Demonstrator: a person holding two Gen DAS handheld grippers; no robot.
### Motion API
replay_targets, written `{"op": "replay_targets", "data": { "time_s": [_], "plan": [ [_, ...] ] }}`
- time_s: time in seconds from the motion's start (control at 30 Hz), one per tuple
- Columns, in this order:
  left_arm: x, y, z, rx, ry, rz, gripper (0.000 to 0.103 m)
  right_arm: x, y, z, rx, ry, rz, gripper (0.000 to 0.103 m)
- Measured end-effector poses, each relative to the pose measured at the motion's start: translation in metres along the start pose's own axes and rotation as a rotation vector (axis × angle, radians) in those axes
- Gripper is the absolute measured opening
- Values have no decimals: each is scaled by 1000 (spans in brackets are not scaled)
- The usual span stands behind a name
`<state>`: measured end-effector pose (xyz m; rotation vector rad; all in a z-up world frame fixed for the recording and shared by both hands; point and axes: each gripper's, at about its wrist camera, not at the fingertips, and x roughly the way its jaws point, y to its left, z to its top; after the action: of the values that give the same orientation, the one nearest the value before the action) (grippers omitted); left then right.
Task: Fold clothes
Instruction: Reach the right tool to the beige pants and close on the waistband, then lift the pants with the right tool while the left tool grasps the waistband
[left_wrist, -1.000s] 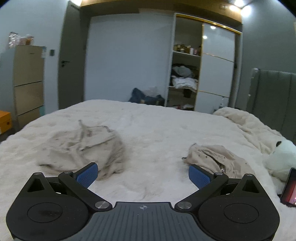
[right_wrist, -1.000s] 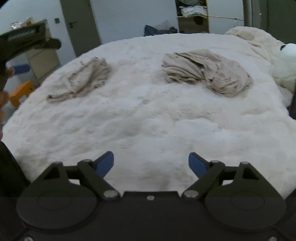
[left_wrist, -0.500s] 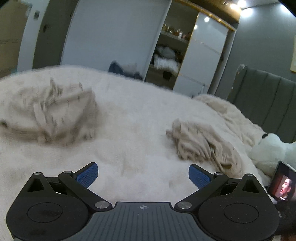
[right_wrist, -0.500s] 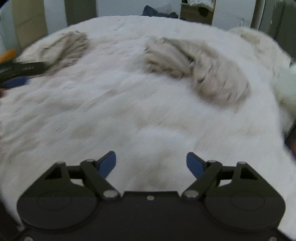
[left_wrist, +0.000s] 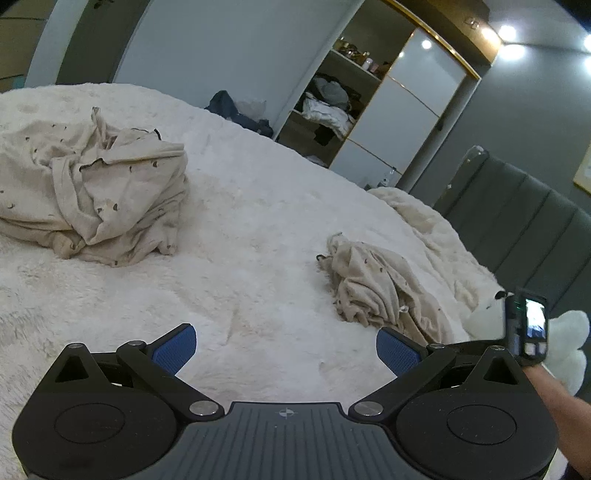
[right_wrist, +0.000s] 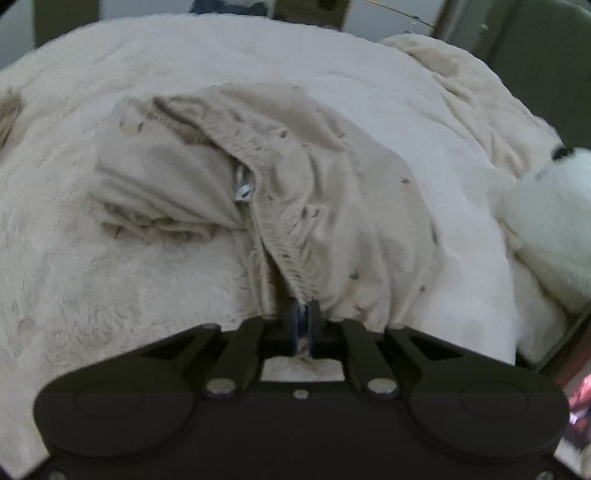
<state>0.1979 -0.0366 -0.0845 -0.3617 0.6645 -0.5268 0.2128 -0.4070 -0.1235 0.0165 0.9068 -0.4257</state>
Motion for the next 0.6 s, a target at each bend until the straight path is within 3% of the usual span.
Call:
{"op": "replay_targets", "data": {
  "time_s": [0.3, 0.4, 0.47, 0.53, 0.6],
  "plan": [
    [-6, -11, -7, 55, 0, -53, 103, -199, -19, -30, -68, -420, 103, 1],
    [-7, -24, -14, 130, 1, -68, 102, -269, -34, -45, -24, -540, 236, 2],
    [-7, -33, -20, 187, 3, -83, 102, -290, -40, -59, -21, -542, 348, 6],
    [-7, -44, -27, 256, 11, -113, 102, -278, -40, -73, -49, -473, 393, 10],
    [-6, -53, -36, 310, 27, -135, 102, -245, -37, -90, -86, -357, 328, 21]
  ]
}}
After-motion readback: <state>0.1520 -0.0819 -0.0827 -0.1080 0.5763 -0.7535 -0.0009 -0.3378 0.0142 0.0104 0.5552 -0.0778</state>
